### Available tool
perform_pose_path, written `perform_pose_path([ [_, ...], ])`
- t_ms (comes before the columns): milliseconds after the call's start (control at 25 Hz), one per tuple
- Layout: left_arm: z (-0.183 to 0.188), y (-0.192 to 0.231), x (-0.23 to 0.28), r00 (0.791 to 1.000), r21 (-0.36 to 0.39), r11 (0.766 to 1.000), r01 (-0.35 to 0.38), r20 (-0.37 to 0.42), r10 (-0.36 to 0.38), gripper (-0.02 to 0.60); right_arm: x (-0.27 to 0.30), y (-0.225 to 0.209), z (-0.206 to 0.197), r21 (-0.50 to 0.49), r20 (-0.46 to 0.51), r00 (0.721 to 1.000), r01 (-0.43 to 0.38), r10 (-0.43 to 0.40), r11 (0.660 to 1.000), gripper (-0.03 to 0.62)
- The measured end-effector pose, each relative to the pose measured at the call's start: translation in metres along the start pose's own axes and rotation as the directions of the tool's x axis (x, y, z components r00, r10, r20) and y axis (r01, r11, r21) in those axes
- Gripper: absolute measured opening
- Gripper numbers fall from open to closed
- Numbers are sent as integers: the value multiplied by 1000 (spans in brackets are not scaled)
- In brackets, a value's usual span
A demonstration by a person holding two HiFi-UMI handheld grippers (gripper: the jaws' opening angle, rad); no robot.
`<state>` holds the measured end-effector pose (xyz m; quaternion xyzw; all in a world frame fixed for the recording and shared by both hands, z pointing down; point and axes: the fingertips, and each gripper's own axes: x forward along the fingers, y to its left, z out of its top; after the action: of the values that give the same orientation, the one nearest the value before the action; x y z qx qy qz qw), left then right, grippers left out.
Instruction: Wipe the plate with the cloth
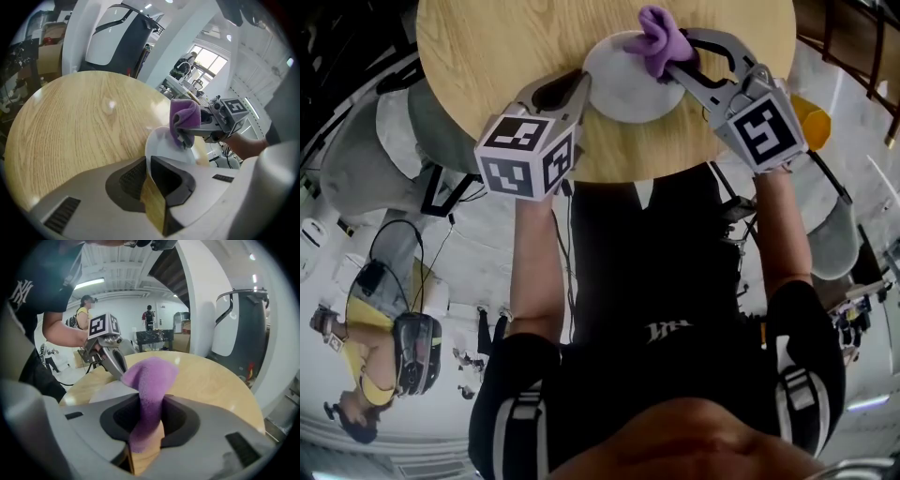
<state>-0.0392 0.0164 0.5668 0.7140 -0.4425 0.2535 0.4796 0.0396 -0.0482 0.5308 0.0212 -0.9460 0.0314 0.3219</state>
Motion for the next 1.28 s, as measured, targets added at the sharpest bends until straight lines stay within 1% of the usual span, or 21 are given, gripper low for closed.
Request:
perform_pose_path([
  [160, 1, 0, 2, 1000, -1, 1000, 0, 4, 0, 35, -16, -7, -15, 46, -14, 1000, 28, -27, 999, 110],
  [280, 2, -3, 4, 1000, 1, 1000, -7, 3, 7, 35, -24, -10, -21, 54, -31, 999, 43, -42, 998, 110],
  [360, 3, -6, 4, 1000, 1, 1000, -10, 6, 10, 34, -28, -10, -17, 42, -33, 998, 54, -53, 998, 110],
  [440, 4, -7, 5, 1000, -2, 1000, -8, 12, 8, 34, -30, -7, -3, 38, -8, 998, 61, -61, 997, 109],
  [480, 4, -7, 5, 1000, -4, 1000, -6, 15, 6, 34, -29, -2, 4, 51, 10, 998, 57, -57, 997, 109],
  [520, 4, -7, 4, 1000, -5, 1000, -5, 18, 5, 34, -24, 4, 11, 75, 28, 999, 43, -46, 996, 109],
  [600, 4, -6, 4, 1000, -6, 1000, -8, 21, 8, 34, -4, 21, 22, 116, 50, 999, -11, 5, 993, 109],
  [680, 4, -7, 4, 1000, -5, 1000, -10, 21, 10, 32, 19, 36, 31, 119, 75, 996, -62, 54, 991, 109],
  [760, 5, -13, 3, 1000, -2, 1000, -9, 23, 10, 32, 31, 44, 37, 116, 90, 993, -84, 73, 990, 109],
  [840, 5, -17, 1, 1000, 3, 1000, -10, 26, 10, 32, 36, 47, 38, 108, 83, 994, -82, 73, 991, 109],
  [1040, 2, -2, 3, 1000, 11, 1000, -18, 22, 18, 32, 48, 42, 30, 70, 44, 996, -77, 74, 995, 109],
  [1280, 4, -3, 1, 1000, 18, 1000, -21, 16, 21, 32, 14, 26, 4, 80, -17, 999, -32, 34, 996, 109],
])
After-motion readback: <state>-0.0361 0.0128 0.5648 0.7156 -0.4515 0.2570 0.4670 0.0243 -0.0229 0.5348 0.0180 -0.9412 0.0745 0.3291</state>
